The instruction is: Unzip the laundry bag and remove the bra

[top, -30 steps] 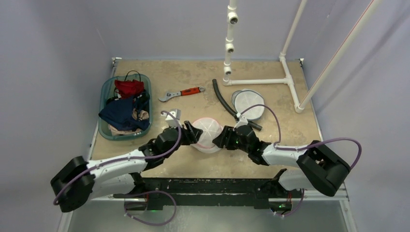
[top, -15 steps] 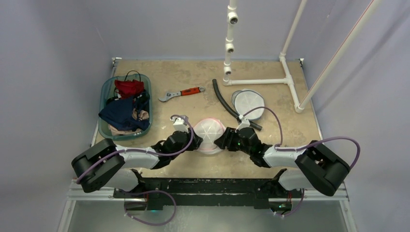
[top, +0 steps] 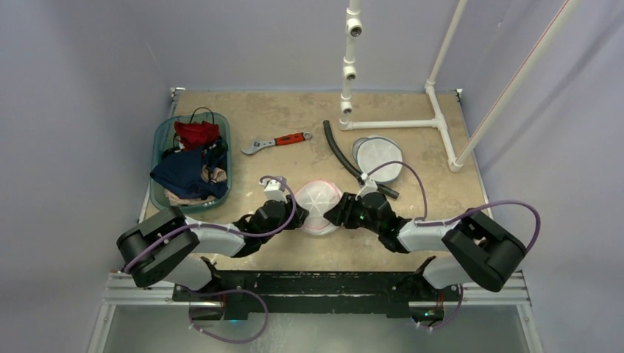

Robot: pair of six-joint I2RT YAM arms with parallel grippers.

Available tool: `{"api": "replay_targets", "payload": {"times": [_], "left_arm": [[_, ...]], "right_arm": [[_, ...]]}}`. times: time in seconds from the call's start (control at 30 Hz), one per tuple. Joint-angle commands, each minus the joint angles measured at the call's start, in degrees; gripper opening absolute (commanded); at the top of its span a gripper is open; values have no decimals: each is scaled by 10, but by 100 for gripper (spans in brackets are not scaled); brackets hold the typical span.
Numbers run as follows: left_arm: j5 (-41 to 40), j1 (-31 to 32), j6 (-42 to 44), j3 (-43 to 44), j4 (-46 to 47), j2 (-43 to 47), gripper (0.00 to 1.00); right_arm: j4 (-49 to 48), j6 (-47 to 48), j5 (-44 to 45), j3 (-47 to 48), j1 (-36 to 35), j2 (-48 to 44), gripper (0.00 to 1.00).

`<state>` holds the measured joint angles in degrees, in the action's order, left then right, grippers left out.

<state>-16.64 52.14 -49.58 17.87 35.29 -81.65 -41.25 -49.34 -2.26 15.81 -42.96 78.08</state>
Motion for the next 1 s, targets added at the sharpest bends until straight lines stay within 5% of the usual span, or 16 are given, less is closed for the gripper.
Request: {"api": "replay_targets", "payload": {"times": [0.0,0.3,0.5,0.7,0.97], "left_arm": [[15,1,-6,-8,16,-11,33],[27,1,1,-14,26,-18,32],[27,2,17,2,-47,66,51],[19,1,41,44,-180,198,64],[-10,1,45,52,-277,360,66]], "right_arm": [[-3,5,-17,28,2,35,52],[51,4,18,26,2,31,34],[156,56,44,23,2,-95,62],[338,118,72,94,2,-248,67],[223,101,-39,156,2,-177,52]]}}
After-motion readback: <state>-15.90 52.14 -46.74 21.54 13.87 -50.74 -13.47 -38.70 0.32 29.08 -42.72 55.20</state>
